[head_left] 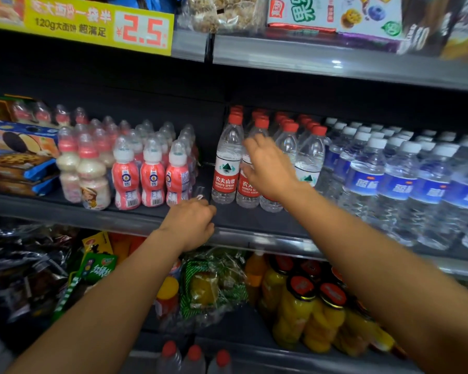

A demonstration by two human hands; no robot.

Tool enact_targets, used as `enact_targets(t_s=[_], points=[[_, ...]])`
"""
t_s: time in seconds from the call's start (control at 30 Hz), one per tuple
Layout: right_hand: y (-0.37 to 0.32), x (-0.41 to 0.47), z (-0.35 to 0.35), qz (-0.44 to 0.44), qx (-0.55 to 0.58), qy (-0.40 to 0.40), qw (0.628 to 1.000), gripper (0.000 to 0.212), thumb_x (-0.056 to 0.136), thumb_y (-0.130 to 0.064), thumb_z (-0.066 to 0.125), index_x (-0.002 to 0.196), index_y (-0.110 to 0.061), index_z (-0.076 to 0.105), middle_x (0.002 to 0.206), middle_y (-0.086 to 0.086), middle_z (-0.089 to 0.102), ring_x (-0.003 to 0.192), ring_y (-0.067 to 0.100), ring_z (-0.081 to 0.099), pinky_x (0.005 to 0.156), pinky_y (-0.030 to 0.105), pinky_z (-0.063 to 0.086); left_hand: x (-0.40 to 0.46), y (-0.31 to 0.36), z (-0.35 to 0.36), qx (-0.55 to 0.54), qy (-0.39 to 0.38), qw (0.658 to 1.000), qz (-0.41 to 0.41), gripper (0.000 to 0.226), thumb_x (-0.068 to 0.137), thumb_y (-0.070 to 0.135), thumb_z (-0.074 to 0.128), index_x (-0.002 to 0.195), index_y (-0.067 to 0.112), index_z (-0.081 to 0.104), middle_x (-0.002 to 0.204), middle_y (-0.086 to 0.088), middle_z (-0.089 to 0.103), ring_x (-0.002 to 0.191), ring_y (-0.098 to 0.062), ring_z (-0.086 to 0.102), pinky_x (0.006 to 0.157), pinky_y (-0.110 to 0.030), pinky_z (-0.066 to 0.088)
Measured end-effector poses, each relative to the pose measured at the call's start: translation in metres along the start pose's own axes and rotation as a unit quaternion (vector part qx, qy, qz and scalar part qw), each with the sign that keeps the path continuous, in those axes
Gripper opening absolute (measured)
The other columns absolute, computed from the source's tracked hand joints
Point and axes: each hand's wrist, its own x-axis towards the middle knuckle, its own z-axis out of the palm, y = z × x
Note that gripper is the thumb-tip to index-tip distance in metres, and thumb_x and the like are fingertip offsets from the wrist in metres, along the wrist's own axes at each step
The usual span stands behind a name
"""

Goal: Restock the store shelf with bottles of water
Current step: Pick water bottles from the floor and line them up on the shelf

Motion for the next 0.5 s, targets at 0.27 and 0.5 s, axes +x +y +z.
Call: enact_targets(t_s=[0.27,0.5], points=[[-0.05,-0.155,0.038,0.0,0.066,-0.133,0.989,0.036,0.096,-0.025,0.047,0.127,-0.007,0.047,0.123,0.013,0.053,0.115,0.031,0.046,0.093,0.039,0.039,-0.063,0.042,0.006,0.002,-0.046,0.999,0.009,0.033,0.093,0.031,0.048,0.121,0.014,0.055,0.122,-0.007,0.055,0.115,-0.027,0.052,0.09,-0.037,0.044],[-0.075,-0.275,0.081,0.056,0.089,-0.252,0.962,0.032,0.097,-0.028,0.044,0.121,-0.007,0.046,0.122,0.015,0.052,0.114,0.032,0.046,0.092,0.041,0.039,-0.129,0.087,0.064,-0.002,-0.132,0.991,0.019,0.031,0.091,0.03,0.048,0.115,0.013,0.057,0.118,-0.009,0.058,0.108,-0.03,0.056,0.084,-0.04,0.049]])
